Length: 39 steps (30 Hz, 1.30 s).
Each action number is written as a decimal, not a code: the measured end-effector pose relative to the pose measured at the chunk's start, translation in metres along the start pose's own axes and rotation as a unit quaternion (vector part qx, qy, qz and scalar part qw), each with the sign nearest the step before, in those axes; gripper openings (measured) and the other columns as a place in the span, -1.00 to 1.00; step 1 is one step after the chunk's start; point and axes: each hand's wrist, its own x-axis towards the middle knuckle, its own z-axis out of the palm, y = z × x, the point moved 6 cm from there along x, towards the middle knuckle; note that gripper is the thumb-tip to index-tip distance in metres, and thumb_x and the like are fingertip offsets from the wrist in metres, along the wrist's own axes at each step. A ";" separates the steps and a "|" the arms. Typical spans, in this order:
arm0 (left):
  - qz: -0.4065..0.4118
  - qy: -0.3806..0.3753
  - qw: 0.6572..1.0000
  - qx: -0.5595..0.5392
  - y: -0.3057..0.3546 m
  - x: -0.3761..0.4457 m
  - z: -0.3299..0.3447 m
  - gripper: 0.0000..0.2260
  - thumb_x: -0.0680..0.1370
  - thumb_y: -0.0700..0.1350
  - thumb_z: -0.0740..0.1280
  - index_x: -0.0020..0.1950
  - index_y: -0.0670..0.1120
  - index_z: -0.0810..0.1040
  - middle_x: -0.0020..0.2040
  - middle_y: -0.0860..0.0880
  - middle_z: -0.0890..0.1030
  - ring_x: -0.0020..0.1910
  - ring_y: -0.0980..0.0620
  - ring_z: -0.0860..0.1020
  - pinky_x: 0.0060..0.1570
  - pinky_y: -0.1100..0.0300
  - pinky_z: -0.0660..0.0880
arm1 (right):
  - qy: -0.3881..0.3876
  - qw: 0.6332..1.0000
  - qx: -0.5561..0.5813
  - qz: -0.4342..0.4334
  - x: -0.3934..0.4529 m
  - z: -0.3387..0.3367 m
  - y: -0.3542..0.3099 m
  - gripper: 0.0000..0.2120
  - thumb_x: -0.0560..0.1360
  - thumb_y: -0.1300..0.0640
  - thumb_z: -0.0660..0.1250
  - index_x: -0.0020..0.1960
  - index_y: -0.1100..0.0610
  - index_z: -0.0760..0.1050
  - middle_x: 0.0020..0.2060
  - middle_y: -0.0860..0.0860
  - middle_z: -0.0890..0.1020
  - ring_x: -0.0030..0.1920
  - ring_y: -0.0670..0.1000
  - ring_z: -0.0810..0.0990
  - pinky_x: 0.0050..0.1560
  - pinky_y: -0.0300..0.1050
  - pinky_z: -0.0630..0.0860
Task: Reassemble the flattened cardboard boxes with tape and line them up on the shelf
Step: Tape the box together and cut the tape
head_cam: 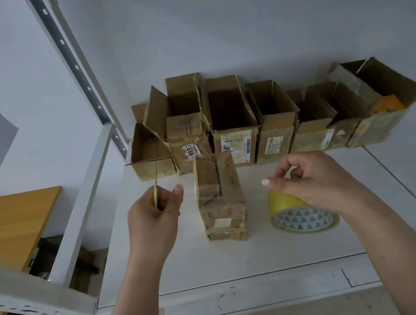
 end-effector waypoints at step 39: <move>0.133 -0.161 0.976 -0.055 0.043 0.015 0.047 -0.49 0.57 0.21 0.08 -0.11 -0.26 0.41 -0.36 -0.03 0.43 -0.40 0.06 0.41 -0.39 0.20 0.39 | -0.060 0.995 0.051 0.064 0.017 0.064 0.049 -0.75 0.40 -0.21 0.44 -0.16 -0.03 0.58 -0.18 0.01 0.65 -0.17 -0.03 0.62 -0.21 -0.16 0.49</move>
